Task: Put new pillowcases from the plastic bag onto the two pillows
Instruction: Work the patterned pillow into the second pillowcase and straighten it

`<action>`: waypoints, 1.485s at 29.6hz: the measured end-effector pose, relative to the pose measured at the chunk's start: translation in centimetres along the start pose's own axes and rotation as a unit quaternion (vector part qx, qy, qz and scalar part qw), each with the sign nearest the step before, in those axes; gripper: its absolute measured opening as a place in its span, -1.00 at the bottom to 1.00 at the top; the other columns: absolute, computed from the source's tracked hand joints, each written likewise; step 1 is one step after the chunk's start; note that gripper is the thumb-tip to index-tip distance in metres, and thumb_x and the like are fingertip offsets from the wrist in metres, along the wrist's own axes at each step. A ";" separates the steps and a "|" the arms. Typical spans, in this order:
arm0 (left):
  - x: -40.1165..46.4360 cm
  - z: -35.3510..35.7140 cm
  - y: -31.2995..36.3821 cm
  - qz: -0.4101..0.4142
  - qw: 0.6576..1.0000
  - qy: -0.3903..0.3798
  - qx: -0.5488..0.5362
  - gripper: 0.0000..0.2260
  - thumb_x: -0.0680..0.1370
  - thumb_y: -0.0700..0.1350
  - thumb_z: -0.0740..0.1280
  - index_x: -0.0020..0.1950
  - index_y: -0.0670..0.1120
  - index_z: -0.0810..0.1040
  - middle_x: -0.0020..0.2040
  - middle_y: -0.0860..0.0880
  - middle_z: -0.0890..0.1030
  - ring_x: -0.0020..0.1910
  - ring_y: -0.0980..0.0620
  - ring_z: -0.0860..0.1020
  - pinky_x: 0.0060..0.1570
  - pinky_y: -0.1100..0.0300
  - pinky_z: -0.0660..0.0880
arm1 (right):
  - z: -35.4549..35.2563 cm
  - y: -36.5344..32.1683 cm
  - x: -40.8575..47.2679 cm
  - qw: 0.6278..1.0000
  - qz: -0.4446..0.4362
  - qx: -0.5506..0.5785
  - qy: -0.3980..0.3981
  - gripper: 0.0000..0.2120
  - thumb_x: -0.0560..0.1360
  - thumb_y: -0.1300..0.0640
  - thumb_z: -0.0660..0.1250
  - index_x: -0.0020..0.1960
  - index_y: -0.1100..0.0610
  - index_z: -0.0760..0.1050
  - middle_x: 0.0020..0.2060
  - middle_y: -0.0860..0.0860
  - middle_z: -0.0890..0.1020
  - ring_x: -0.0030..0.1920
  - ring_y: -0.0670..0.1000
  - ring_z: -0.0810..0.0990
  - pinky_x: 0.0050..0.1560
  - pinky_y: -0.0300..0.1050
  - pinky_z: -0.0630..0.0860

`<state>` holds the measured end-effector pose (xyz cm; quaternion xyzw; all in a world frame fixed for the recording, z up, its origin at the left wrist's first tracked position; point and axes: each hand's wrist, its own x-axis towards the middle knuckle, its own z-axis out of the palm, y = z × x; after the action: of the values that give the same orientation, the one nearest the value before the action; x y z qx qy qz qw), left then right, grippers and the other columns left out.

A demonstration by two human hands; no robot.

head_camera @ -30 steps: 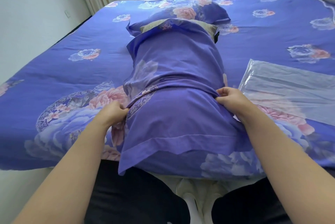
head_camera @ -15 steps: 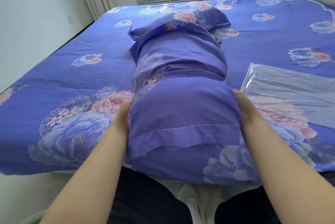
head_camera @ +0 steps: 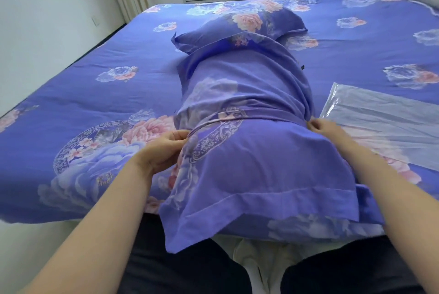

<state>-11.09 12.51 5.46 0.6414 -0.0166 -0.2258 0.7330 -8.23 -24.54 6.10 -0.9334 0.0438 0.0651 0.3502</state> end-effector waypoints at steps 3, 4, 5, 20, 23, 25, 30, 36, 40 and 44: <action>-0.1 0.6 -0.4 0.030 1.000 0.008 0.003 -0.70 0.41 -0.18 0.34 0.10 -0.28 0.54 -0.15 -0.12 0.66 -0.24 0.02 0.60 -0.17 0.20 0.54 | -2.7 -2.6 -0.5 0.981 -0.051 -0.088 0.165 -0.83 0.50 0.09 0.33 0.01 0.18 0.48 0.00 0.16 0.55 0.02 0.14 0.51 0.05 -0.02 0.40; 0.0 0.9 -0.4 0.040 0.999 0.030 0.002 -0.74 0.42 -0.17 0.33 0.07 -0.24 0.56 -0.15 -0.11 0.66 -0.25 0.02 0.60 -0.17 0.19 0.54 | -3.2 -4.4 -1.4 0.970 -0.096 -0.078 0.211 -0.83 0.48 0.09 0.36 0.02 0.14 0.49 -0.04 0.09 0.56 -0.01 0.12 0.51 0.03 -0.06 0.40; 0.4 1.2 -0.6 0.053 0.997 0.048 -0.003 -0.76 0.43 -0.15 0.34 0.06 -0.21 0.58 -0.14 -0.12 0.66 -0.23 0.01 0.60 -0.15 0.17 0.55 | -3.3 -6.9 -2.7 0.959 -0.156 -0.043 0.234 -0.84 0.46 0.06 0.38 -0.02 0.10 0.50 -0.11 0.02 0.56 -0.08 0.07 0.53 -0.02 -0.09 0.41; -2.9 1.4 -0.8 0.069 0.997 0.040 -0.002 -0.62 0.42 -0.05 0.43 0.12 -0.24 0.52 -0.05 -0.19 0.61 -0.11 -0.05 0.56 -0.09 0.14 0.45 | 5.5 -19.7 -9.3 0.854 -0.425 -0.297 -0.044 -0.78 0.46 -0.15 0.32 -0.25 -0.09 0.35 -0.18 -0.10 0.48 -0.16 -0.03 0.40 -0.26 -0.12 0.24; -3.7 1.1 -1.3 0.071 0.996 0.047 0.034 -0.72 0.44 -0.10 0.44 0.08 -0.21 0.59 -0.04 -0.18 0.64 -0.11 -0.05 0.56 -0.12 0.11 0.50 | 6.2 -20.5 -8.8 0.886 -0.397 -0.241 -0.019 -0.78 0.46 -0.12 0.31 -0.27 -0.08 0.37 -0.25 -0.12 0.52 -0.19 0.00 0.44 -0.37 -0.13 0.21; -4.0 1.1 -1.4 0.078 0.995 0.047 0.043 -0.91 0.49 -0.15 0.40 -0.05 -0.12 0.66 -0.17 -0.09 0.66 -0.23 0.02 0.56 -0.25 0.20 0.47 | 7.0 -20.7 -8.0 0.908 -0.366 -0.202 0.022 -0.84 0.47 -0.11 0.29 -0.21 -0.06 0.45 -0.18 -0.07 0.59 -0.13 0.06 0.50 -0.29 -0.11 0.28; -4.4 1.3 -1.3 0.070 0.990 0.073 0.101 -0.87 0.45 -0.04 0.44 -0.09 -0.07 0.69 -0.17 -0.06 0.69 -0.22 0.08 0.57 -0.27 0.25 0.48 | 8.3 -19.9 -7.5 0.908 -0.334 -0.253 -0.016 -0.85 0.46 -0.15 0.30 -0.19 -0.09 0.45 -0.14 -0.09 0.59 -0.09 0.02 0.51 -0.26 -0.13 0.26; -4.3 2.3 -1.4 0.094 0.985 0.121 0.078 -0.90 0.57 -0.20 0.30 -0.06 -0.22 0.57 -0.19 -0.11 0.60 -0.20 0.00 0.51 -0.20 0.16 0.42 | 10.1 -18.7 -10.3 0.816 -0.410 -0.360 0.191 -0.73 0.31 0.15 0.47 -0.04 0.13 0.50 -0.11 0.09 0.53 -0.11 0.13 0.54 -0.21 -0.03 0.43; -3.6 3.1 -1.1 0.096 0.981 0.146 0.081 -0.96 0.53 -0.33 0.29 -0.05 -0.24 0.51 -0.22 -0.13 0.54 -0.25 0.00 0.45 -0.26 0.15 0.40 | 11.0 -17.0 -13.4 0.784 -0.485 -0.326 0.208 -0.81 0.27 0.18 0.51 -0.22 0.11 0.51 -0.37 0.02 0.53 -0.37 0.07 0.53 -0.46 -0.12 0.38; -2.8 3.3 -0.9 0.072 0.982 0.162 0.073 -0.84 0.50 -0.30 0.34 0.05 -0.33 0.54 -0.15 -0.18 0.54 -0.16 -0.04 0.44 -0.22 0.09 0.39 | 11.7 -14.9 -15.3 0.801 -0.432 -0.387 0.146 -0.79 0.28 0.03 0.51 -0.28 0.08 0.49 -0.36 0.01 0.55 -0.35 0.04 0.54 -0.40 -0.11 0.47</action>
<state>-14.95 10.36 5.92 0.7182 0.0394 -0.0640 0.6918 -22.54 -5.06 9.34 -0.9120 -0.3421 -0.2184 -0.0588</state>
